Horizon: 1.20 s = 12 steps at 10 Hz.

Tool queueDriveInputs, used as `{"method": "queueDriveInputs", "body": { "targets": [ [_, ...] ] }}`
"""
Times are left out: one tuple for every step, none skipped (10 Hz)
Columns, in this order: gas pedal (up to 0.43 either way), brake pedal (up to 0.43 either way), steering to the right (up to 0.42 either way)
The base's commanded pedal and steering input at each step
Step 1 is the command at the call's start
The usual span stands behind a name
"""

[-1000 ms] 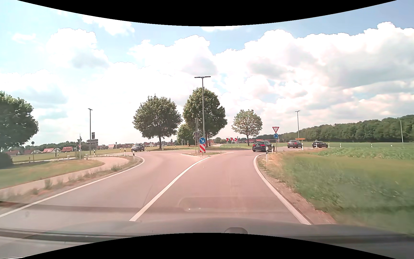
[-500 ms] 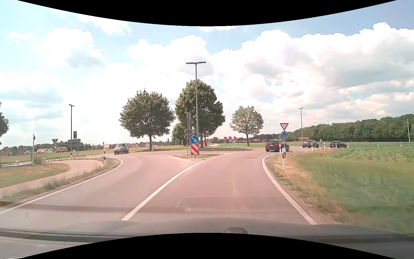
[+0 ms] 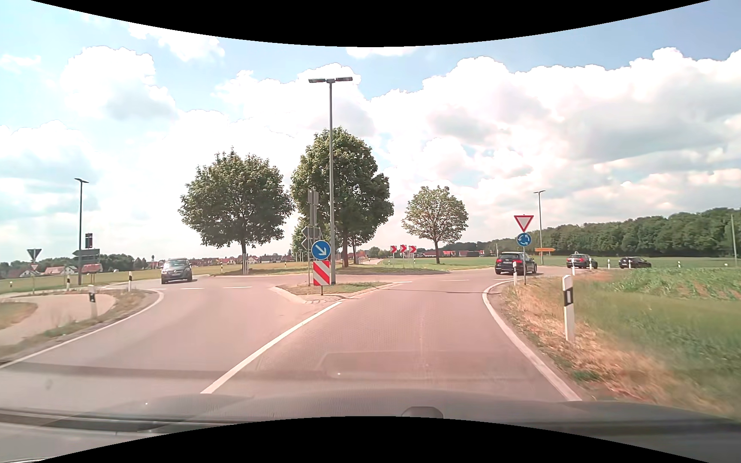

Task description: Follow the waypoints while adhering to traffic rules and regulations

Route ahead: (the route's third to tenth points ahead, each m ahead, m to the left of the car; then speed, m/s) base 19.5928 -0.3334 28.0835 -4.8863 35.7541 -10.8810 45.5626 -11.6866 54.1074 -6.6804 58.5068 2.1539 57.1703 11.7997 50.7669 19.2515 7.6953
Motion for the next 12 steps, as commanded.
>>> {"method": "queueDriveInputs", "body": {
  "targets": [
    [0.000,0.201,0.061],
    [0.000,0.213,0.064],
    [0.000,0.220,0.066],
    [0.000,0.226,0.068],
    [0.000,0.232,0.070],
    [0.000,0.232,0.072],
    [0.000,0.232,0.073],
    [0.000,0.232,0.072],
    [0.000,0.232,0.070],
    [0.000,0.232,0.067],
    [0.000,0.232,0.064],
    [0.000,0.232,0.062]
  ]
}}
